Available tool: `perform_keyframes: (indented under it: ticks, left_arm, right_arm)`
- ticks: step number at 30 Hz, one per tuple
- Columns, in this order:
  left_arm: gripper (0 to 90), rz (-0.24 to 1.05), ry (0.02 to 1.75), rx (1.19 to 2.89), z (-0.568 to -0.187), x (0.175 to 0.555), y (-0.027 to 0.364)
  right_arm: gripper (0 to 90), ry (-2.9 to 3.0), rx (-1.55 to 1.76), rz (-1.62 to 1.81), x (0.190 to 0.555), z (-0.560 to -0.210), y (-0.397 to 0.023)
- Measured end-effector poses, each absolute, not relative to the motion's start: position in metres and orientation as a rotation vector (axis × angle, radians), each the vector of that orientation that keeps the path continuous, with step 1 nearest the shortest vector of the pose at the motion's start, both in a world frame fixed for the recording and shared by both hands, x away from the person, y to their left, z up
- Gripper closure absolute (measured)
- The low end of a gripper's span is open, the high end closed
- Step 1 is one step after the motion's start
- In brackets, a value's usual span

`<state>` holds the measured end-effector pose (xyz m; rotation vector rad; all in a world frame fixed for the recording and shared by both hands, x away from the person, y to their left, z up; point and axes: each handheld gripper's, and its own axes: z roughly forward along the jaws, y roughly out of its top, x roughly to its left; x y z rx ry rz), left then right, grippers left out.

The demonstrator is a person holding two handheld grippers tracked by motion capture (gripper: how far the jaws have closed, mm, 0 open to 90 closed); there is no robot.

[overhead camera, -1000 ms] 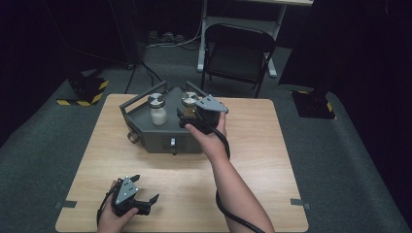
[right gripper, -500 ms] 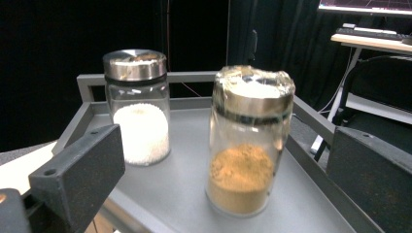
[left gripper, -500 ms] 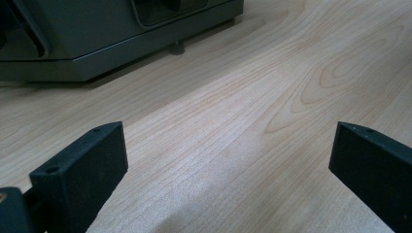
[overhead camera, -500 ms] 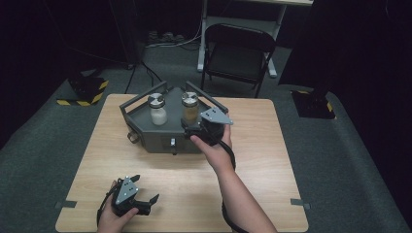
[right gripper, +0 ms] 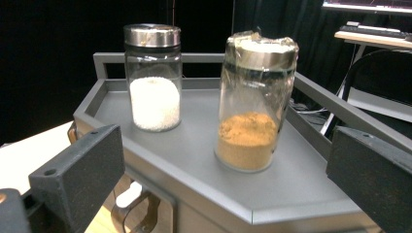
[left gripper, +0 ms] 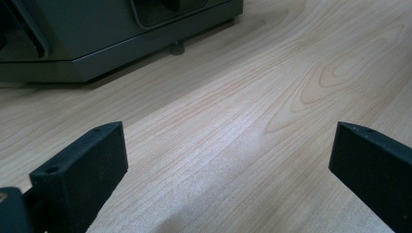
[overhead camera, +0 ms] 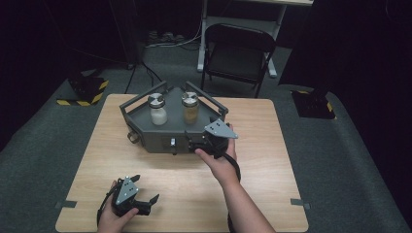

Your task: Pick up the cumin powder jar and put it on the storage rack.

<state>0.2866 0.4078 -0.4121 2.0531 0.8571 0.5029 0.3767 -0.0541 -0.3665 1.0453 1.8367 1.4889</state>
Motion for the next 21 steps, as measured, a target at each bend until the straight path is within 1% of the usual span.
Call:
perform_keyframes:
  ticks: [21]
  left_arm:
    - [0.9,0.505,0.853,2.056,-0.412,0.286,0.408]
  right_arm:
    - [0.4,1.881,1.048,1.489,0.328,-0.396,-0.075]
